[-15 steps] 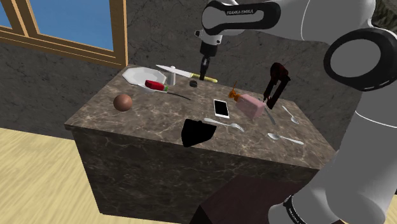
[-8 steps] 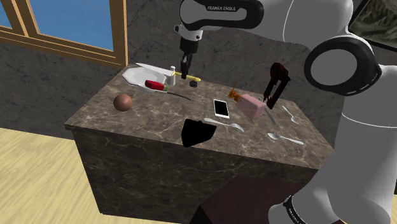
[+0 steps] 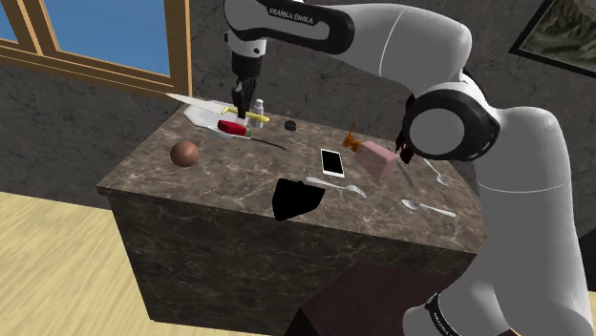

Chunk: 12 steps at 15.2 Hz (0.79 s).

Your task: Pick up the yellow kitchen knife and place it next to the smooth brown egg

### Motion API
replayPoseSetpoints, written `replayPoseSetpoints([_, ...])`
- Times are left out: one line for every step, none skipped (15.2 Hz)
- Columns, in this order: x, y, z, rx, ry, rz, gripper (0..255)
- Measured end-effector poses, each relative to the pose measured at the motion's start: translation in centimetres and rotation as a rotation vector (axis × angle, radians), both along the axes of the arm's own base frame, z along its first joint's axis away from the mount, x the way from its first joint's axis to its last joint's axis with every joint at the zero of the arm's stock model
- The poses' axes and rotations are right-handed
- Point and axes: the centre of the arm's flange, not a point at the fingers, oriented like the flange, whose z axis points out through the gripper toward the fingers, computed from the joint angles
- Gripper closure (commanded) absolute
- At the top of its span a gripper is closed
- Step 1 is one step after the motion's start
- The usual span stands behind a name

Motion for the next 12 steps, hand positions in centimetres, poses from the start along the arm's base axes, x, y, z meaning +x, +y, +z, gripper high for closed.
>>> replayPoseSetpoints([0.8,1.8,0.1,0.002,-0.005,0.000,255])
replayPoseSetpoints([0.9,2.6,-0.1,0.000,0.000,0.000,255])
replayPoseSetpoints([0.9,3.0,-0.6,0.000,0.001,0.000,255])
replayPoseSetpoints([0.9,3.1,-1.1,0.000,0.001,0.000,255])
replayPoseSetpoints([0.9,3.2,-1.5,0.000,0.001,0.000,255])
replayPoseSetpoints([1.0,3.3,-2.0,0.000,0.001,-0.001,255])
replayPoseSetpoints([1.0,3.4,-2.6,0.000,0.001,-0.001,255])
replayPoseSetpoints([0.9,3.3,-3.0,0.000,0.001,-0.001,255])
replayPoseSetpoints([1.0,3.3,-3.6,0.000,0.001,-0.001,255])
replayPoseSetpoints([1.0,3.3,-4.2,0.000,0.001,-0.001,255])
replayPoseSetpoints([1.0,3.2,-4.6,0.000,0.001,-0.001,255])
replayPoseSetpoints([1.0,3.3,-5.1,0.000,0.001,-0.001,255])
